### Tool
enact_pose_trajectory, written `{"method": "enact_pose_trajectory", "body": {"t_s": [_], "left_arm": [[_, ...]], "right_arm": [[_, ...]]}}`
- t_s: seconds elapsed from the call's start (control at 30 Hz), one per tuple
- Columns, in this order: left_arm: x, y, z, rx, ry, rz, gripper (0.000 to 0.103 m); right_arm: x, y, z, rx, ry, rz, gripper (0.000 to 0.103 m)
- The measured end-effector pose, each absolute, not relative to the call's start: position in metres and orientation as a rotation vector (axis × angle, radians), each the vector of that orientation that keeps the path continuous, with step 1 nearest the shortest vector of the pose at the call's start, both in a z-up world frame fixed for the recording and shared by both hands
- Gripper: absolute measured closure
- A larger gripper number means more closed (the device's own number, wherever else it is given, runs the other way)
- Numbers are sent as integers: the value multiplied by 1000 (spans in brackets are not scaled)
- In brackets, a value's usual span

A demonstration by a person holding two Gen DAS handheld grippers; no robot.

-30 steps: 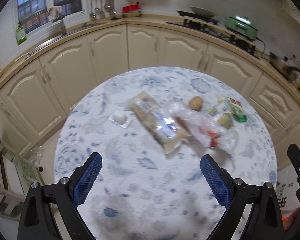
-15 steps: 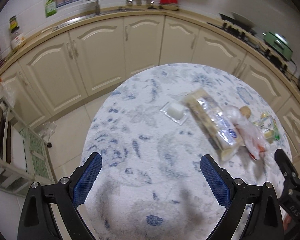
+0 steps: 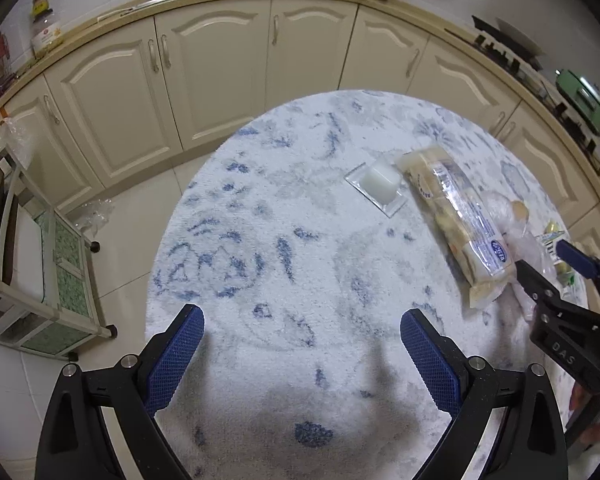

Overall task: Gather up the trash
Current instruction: 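Grasp the clear plastic bag with the right tool while the left tool grasps the wrapped bread bar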

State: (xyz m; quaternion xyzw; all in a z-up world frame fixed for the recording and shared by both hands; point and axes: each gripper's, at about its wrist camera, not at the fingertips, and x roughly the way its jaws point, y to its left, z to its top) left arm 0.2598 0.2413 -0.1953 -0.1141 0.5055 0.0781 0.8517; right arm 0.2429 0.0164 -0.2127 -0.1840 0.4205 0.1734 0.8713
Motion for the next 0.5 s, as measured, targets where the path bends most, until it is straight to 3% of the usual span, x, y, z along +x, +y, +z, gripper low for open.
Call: {"method": "enact_pose_trajectory", "body": {"t_s": [0.1,0.3,0.5], "left_arm": [[265,243,-198,-234,1066,161,6],[273,244,-204,-231,1076,155,6],[278,242,-199,-213,1057,151,6]], "right_arm": [[245,23,-221,-389,905,406,50],[255,26,-232,-319,928,426,68],[244,5,-212,-122,898,429,70]]}}
